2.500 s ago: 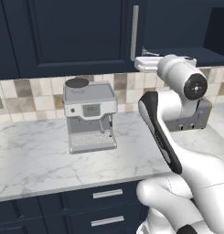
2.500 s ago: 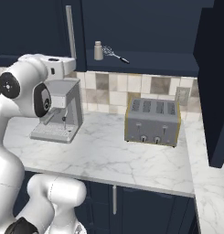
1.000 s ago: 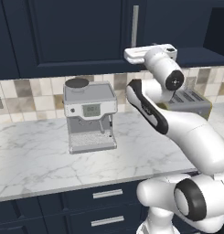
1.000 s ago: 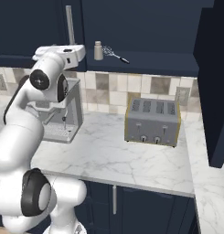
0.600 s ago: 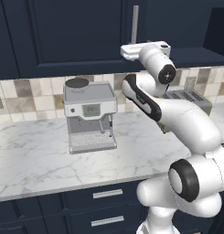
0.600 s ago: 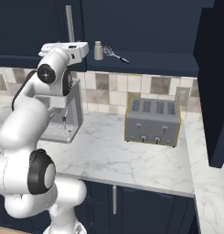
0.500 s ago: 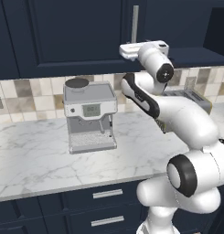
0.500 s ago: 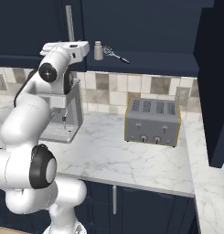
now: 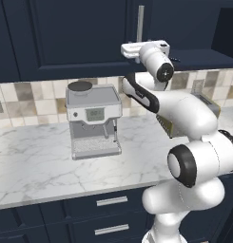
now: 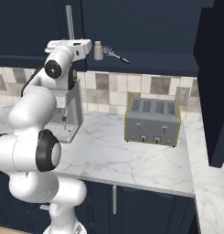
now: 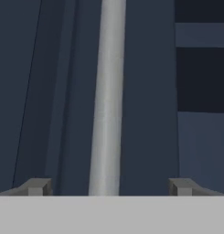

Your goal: The dining table condiment station is running low on shaker. Refill the condiment station by opening the cabinet and taking the shaker from the cabinet and placing it on the dining table.

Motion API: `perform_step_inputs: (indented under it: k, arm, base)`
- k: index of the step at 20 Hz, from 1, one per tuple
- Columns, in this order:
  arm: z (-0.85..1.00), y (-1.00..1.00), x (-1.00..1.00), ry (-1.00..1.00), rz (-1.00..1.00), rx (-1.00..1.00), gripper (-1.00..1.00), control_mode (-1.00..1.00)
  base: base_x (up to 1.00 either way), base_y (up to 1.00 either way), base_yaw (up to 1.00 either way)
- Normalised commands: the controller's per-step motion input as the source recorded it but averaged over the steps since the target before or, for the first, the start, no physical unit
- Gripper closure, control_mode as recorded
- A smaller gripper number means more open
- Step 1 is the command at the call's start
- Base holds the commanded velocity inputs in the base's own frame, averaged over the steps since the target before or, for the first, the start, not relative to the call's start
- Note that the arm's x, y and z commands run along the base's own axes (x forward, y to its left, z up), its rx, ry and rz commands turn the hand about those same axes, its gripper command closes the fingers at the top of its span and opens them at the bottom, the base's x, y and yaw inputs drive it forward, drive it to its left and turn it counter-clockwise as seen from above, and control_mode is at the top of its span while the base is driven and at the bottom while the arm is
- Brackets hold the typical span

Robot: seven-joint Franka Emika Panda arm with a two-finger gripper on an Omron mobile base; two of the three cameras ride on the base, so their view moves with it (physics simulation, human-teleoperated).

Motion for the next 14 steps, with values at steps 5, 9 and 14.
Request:
perform_step_inputs:
  k: [5,9,14]
  arm:
    - [-0.01,0.17,0.54,0.0,0.0,0.0,1.0,-1.0]
    - [0.0,0.13,0.43,0.02,0.0,-0.01,1.0,-1.0]
    - [-0.01,0.05,0.31,0.08,-0.01,0.0,1.0,-1.0]
  base:
    - [0.0,0.0,0.0]
    - [0.0,0.0,0.0]
    - [0.0,0.0,0.0]
